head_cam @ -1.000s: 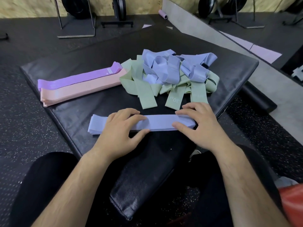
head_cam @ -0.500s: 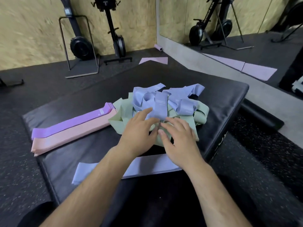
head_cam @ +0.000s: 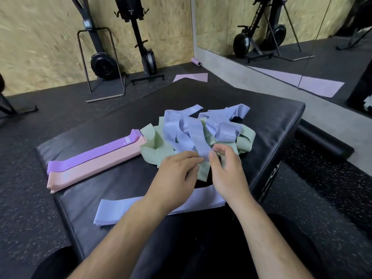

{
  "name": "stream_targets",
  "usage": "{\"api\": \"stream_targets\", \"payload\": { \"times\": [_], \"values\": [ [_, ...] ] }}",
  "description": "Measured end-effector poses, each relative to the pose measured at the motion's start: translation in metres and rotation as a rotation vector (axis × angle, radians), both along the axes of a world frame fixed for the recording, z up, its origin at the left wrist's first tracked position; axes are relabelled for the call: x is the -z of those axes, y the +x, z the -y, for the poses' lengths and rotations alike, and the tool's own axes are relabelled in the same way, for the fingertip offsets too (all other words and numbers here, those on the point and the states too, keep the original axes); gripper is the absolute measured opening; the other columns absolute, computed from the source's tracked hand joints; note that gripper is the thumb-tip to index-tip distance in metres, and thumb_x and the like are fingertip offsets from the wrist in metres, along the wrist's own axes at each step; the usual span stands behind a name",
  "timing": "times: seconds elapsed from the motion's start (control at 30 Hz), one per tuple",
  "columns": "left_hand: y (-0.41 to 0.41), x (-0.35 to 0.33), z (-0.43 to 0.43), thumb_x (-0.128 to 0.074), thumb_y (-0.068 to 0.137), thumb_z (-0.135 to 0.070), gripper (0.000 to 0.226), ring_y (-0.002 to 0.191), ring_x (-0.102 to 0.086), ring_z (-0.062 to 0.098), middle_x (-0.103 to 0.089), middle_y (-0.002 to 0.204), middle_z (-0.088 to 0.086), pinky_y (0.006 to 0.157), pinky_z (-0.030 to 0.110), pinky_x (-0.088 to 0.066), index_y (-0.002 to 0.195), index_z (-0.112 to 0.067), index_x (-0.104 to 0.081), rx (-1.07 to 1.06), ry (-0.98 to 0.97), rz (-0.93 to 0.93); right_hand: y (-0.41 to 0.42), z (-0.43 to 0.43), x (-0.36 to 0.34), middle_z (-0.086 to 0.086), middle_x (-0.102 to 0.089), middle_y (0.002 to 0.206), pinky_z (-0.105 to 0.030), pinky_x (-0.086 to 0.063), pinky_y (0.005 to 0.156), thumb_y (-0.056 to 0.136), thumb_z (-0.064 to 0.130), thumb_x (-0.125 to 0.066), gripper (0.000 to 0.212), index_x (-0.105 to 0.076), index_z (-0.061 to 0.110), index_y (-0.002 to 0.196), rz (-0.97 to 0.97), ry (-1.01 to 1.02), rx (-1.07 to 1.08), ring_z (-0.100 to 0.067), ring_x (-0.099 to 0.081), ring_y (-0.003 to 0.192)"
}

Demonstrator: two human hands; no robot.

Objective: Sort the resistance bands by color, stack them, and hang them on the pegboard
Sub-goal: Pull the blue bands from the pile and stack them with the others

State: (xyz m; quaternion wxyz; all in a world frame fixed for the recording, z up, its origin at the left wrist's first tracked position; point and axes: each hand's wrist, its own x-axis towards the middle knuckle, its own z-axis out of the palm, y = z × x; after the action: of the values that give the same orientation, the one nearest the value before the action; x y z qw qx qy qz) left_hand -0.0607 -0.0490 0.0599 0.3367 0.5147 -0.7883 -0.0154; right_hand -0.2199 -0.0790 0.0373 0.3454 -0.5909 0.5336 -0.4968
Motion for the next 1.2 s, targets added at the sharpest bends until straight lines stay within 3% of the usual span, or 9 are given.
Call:
{"api": "stream_targets", "payload": {
  "times": [0.13,0.23,0.4,0.53,0.6,0.73,0.9,1.03,1.2],
  "values": [
    [-0.004,-0.011,-0.022,-0.059,0.095,-0.013,0.022,0.088,-0.066,0.005,-0.071,0.107,-0.013,0.078,0.023,-0.050,0.109,-0.016,-0.077,0.115,0.068,-0.056,0.005,-0.003,-0.004,0.011,-0.073,0.101,-0.041,-0.051,0.102,0.097,0.036,-0.064,0.017,-0.061,0.039,0.113,0.233,0.129,-0.098,-0.006,-0.067,0.103],
    [-0.003,-0.014,-0.033,-0.060,0.096,-0.017,0.016,0.089,-0.063,-0.002,-0.071,0.100,-0.019,0.078,0.017,-0.047,0.102,-0.023,-0.074,0.087,0.183,-0.139,0.005,-0.006,-0.004,0.005,-0.073,0.101,-0.047,-0.053,0.100,0.089,0.021,-0.072,0.030,-0.065,0.042,0.110,0.288,0.125,-0.134,-0.019,-0.069,0.102],
    [-0.004,-0.029,-0.037,-0.057,0.100,-0.033,0.006,0.095,-0.068,0.003,-0.071,0.095,-0.014,0.073,0.015,-0.047,0.103,-0.029,-0.058,-0.213,0.450,-0.714,0.000,-0.019,-0.009,0.009,-0.071,0.112,-0.030,-0.053,0.097,0.089,-0.002,-0.067,0.041,-0.066,0.031,0.113,0.314,0.067,-0.244,-0.009,-0.066,0.107],
    [0.002,-0.026,-0.018,-0.059,0.097,-0.048,0.030,0.105,-0.068,0.011,-0.073,0.107,-0.013,0.093,0.033,-0.053,0.124,-0.042,-0.050,-0.251,0.605,-0.893,-0.003,-0.030,-0.004,0.026,-0.062,0.079,-0.015,-0.046,0.075,0.089,-0.001,-0.064,0.044,-0.067,0.036,0.111,0.161,0.065,-0.325,-0.002,-0.055,0.075],
    [0.000,-0.021,-0.011,-0.066,0.094,-0.043,0.037,0.106,-0.068,0.019,-0.071,0.115,-0.004,0.099,0.042,-0.053,0.129,-0.038,-0.052,-0.269,0.655,-0.959,-0.005,-0.034,-0.001,0.020,-0.047,0.062,-0.014,-0.042,0.069,0.088,-0.002,-0.063,0.048,-0.067,0.038,0.113,0.112,0.070,-0.362,-0.004,-0.046,0.064],
    [-0.007,-0.017,-0.006,-0.073,0.091,-0.022,0.037,0.098,-0.067,0.019,-0.069,0.121,0.004,0.091,0.033,-0.053,0.125,-0.028,-0.060,-0.263,0.697,-1.133,-0.010,-0.039,-0.001,0.010,-0.042,0.063,-0.018,-0.040,0.066,0.085,-0.006,-0.062,0.055,-0.065,0.038,0.118,0.095,0.074,-0.416,-0.010,-0.041,0.062],
    [-0.006,-0.018,-0.019,-0.076,0.086,-0.009,0.044,0.102,-0.068,0.022,-0.066,0.116,0.001,0.092,0.041,-0.058,0.119,-0.033,-0.060,-0.261,0.554,-0.952,-0.004,-0.040,-0.006,0.019,-0.067,0.118,-0.025,-0.046,0.093,0.090,0.027,-0.068,0.032,-0.061,0.037,0.120,0.178,0.026,-0.346,-0.002,-0.061,0.107],
    [-0.003,-0.021,-0.035,-0.075,0.086,-0.006,0.048,0.083,-0.062,0.018,-0.059,0.102,-0.002,0.084,0.050,-0.060,0.124,-0.032,-0.060,-0.176,0.503,-0.849,0.006,-0.037,-0.011,0.012,-0.069,0.113,-0.032,-0.049,0.097,0.097,0.013,-0.066,0.033,-0.061,0.038,0.117,0.231,-0.046,-0.279,-0.004,-0.064,0.108],
    [0.007,-0.027,-0.048,-0.075,0.087,-0.028,0.021,0.079,-0.056,0.021,-0.055,0.086,0.000,0.076,0.043,-0.062,0.106,-0.033,-0.066,-0.228,0.401,-0.709,0.018,-0.042,-0.014,0.005,-0.071,0.103,-0.037,-0.051,0.097,0.092,0.014,-0.069,0.037,-0.059,0.038,0.118,0.275,-0.067,-0.297,-0.013,-0.066,0.103]
  ]
}}
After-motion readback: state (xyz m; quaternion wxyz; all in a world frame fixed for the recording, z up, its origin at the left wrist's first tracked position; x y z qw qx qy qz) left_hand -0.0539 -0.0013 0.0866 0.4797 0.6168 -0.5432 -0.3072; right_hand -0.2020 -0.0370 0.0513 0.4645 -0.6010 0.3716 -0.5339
